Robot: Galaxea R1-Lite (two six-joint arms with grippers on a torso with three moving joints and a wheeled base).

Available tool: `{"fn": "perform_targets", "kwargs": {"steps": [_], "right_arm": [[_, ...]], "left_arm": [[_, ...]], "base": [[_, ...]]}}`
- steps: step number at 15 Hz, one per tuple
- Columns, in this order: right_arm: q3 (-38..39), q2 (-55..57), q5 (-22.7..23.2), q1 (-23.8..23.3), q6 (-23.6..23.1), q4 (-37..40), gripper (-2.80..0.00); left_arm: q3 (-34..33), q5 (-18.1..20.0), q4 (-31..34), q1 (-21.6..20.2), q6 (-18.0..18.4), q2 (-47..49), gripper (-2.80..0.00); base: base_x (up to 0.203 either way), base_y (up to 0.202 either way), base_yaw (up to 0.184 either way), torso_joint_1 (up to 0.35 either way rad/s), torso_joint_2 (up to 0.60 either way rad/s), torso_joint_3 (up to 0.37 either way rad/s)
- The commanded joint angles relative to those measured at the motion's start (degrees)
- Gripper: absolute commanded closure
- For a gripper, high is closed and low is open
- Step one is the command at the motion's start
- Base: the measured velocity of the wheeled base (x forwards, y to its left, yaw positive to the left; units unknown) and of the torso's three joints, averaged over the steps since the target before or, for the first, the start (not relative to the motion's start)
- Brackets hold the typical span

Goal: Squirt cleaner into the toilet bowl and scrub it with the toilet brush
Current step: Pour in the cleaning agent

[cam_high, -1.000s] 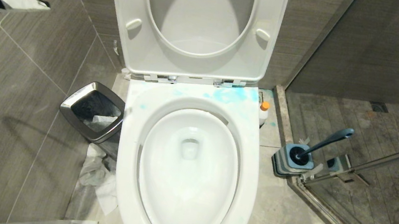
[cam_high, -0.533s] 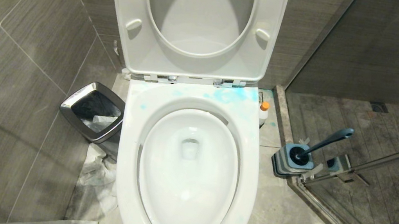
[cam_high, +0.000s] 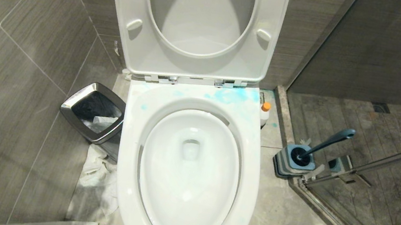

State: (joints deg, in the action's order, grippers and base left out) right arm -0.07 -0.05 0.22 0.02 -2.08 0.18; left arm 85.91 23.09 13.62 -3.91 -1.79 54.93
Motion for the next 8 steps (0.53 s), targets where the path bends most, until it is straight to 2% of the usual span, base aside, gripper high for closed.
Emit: {"fn": "perform_targets", "kwargs": {"steps": [1, 5, 8], "right_arm": [[-0.01, 0.05, 0.04, 0.06, -0.02, -0.01, 0.00], [-0.01, 0.05, 0.04, -0.02, -0.02, -0.01, 0.00], [0.01, 0.05, 0.04, 0.06, -0.02, -0.01, 0.00]], "left_arm": [[-1.90, 0.03, 0.23, -0.02, 0.37, -6.10, 0.00], [-7.81, -0.12, 0.27, -0.02, 2.16, -15.82, 0.00], [-16.42, -0.50, 0.25, 0.05, 1.88, -24.55, 0.00]], "base": [[0.000, 0.000, 0.000, 0.000, 0.00, 0.000], [0.000, 0.000, 0.000, 0.000, 0.00, 0.000], [0.000, 0.000, 0.000, 0.000, 0.00, 0.000]]}}
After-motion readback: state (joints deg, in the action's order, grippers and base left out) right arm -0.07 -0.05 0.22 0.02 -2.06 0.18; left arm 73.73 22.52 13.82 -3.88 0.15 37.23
